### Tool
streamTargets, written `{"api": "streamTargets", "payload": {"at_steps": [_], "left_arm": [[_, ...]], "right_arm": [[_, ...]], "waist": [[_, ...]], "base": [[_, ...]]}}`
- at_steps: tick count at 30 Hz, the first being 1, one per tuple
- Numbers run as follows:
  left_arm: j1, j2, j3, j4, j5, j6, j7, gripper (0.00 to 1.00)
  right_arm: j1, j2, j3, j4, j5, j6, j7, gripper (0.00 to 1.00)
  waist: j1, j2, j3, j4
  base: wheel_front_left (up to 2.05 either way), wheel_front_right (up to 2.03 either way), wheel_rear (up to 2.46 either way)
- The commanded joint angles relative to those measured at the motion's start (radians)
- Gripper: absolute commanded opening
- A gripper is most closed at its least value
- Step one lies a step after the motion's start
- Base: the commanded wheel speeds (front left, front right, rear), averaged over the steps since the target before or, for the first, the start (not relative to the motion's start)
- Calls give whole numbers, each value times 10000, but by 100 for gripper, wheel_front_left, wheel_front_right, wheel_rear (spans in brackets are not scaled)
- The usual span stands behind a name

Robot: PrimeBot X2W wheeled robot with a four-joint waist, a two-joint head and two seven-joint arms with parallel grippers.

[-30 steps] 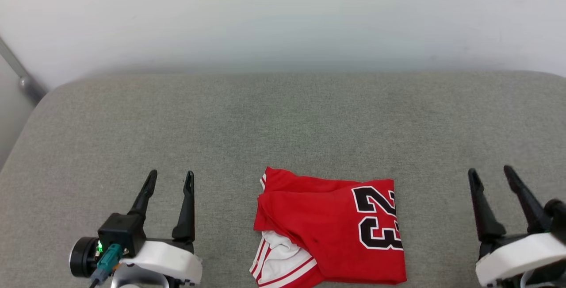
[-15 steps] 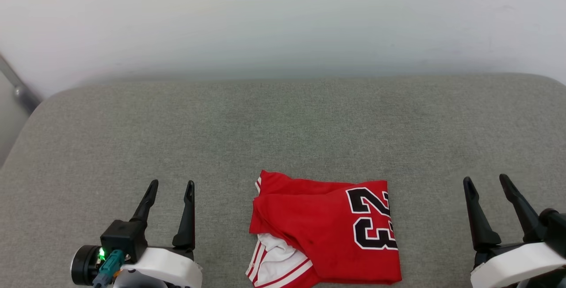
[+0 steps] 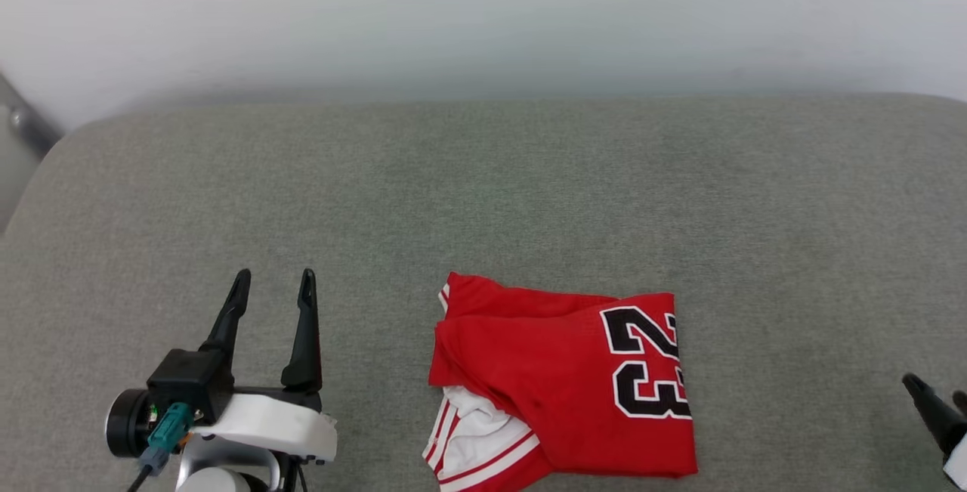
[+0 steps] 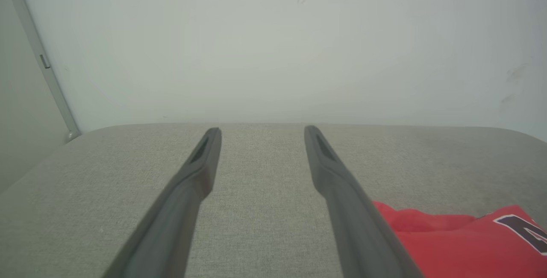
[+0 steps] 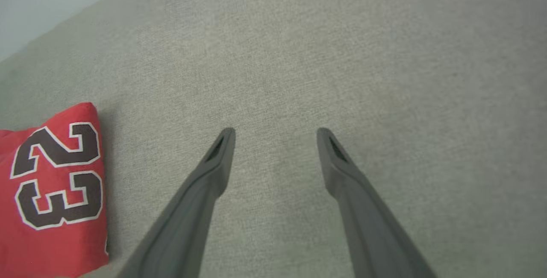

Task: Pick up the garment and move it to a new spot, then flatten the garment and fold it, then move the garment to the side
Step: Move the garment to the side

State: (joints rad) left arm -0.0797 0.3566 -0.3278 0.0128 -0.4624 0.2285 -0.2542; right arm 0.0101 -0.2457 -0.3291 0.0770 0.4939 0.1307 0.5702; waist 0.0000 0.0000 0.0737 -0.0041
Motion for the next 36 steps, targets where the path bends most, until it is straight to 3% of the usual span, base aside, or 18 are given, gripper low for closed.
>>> {"api": "streamTargets", "payload": {"at_steps": [1,5,13,25,26,28,31,36], "left_arm": [[-196,-40,7,29,65,-67,-53,100],[-500,-157,19,82,140,-186,-81,100],[-862,-505,63,217,309,-397,-121,100],[-1117,-829,222,492,603,-816,-119,100],[-1088,-842,253,509,635,-840,-119,100],[-994,-871,308,536,674,-853,-119,100],[-908,-896,347,579,745,-895,-120,100],[-750,-842,438,576,822,-951,-116,100]], "right_arm": [[-291,-50,-248,300,385,0,624,100],[-679,230,-687,879,1344,0,2360,100],[-1539,1718,-474,1174,3832,0,4975,100],[-2128,1995,696,2660,6006,-3,5126,100],[-2154,1997,840,2670,6089,-1,5037,60],[-2196,1995,1120,2612,6160,-1,4903,0],[-2271,1916,1574,2174,5936,0,4619,0],[-2283,1110,2774,1304,4816,0,3876,0]], "waist": [[0,0,245,247],[0,0,619,581],[0,0,1214,1027],[0,0,1394,1357],[0,0,1376,1345],[0,0,1306,1285],[0,0,1170,1145],[0,0,887,648]], "base": [[0,0,0],[0,0,0],[0,0,0],[0,0,0],[0,0,0],[0,0,0],[0,0,0],[0,0,0]]}}
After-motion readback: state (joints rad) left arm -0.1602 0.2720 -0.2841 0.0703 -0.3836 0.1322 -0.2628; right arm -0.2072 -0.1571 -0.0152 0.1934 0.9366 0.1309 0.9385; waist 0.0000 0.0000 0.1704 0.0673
